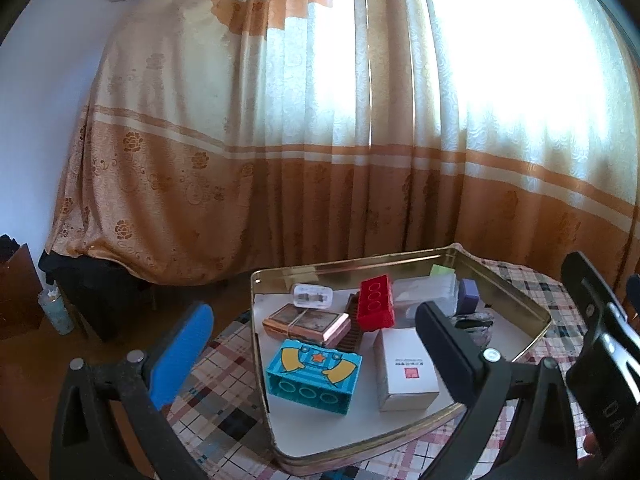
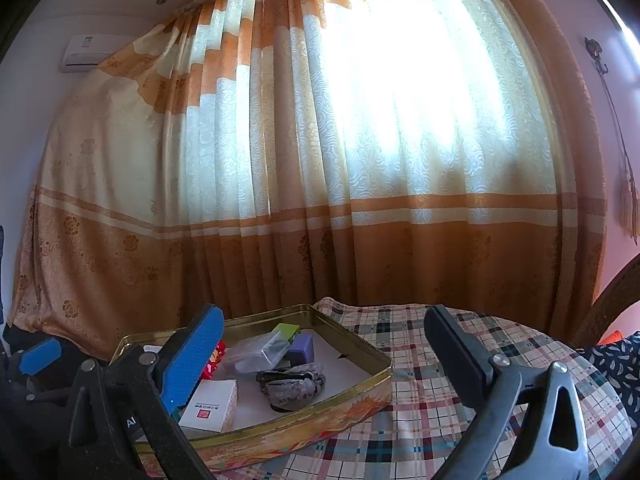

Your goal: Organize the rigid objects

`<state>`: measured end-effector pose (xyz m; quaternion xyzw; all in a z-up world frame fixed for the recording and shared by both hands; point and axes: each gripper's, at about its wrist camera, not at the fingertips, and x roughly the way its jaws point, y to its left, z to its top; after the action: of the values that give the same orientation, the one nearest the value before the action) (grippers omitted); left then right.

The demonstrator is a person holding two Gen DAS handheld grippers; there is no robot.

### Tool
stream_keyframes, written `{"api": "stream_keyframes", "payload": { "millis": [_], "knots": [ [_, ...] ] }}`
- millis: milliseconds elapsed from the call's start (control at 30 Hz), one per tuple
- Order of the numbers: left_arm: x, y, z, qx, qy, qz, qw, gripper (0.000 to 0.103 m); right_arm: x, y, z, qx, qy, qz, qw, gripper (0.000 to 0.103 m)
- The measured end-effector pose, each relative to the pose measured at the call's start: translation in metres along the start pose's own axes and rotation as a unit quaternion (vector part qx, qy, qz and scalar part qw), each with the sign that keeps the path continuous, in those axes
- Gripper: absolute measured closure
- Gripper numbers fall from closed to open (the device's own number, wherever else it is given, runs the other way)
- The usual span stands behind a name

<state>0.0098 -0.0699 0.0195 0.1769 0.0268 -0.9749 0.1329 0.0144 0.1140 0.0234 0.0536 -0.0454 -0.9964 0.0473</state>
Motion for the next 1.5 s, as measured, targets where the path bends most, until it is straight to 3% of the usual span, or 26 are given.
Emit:
{"api": "stream_keyframes", "payload": {
  "millis": [1267, 1500],
  "knots": [
    [0.0072, -0.0045, 0.0003, 0.022, 0.015, 0.031, 0.9992, 0.0, -0.0028, -0.0064, 0.0009, 0.017, 0.003, -0.002, 1.0, 0.001],
    [0.0094, -0.0041, 0.0001, 0.032, 0.025, 0.021, 0.999, 0.0, -0.0014, -0.0085, 0.0017, 0.022, 0.007, -0.001, 1.0, 0.001]
  ]
}}
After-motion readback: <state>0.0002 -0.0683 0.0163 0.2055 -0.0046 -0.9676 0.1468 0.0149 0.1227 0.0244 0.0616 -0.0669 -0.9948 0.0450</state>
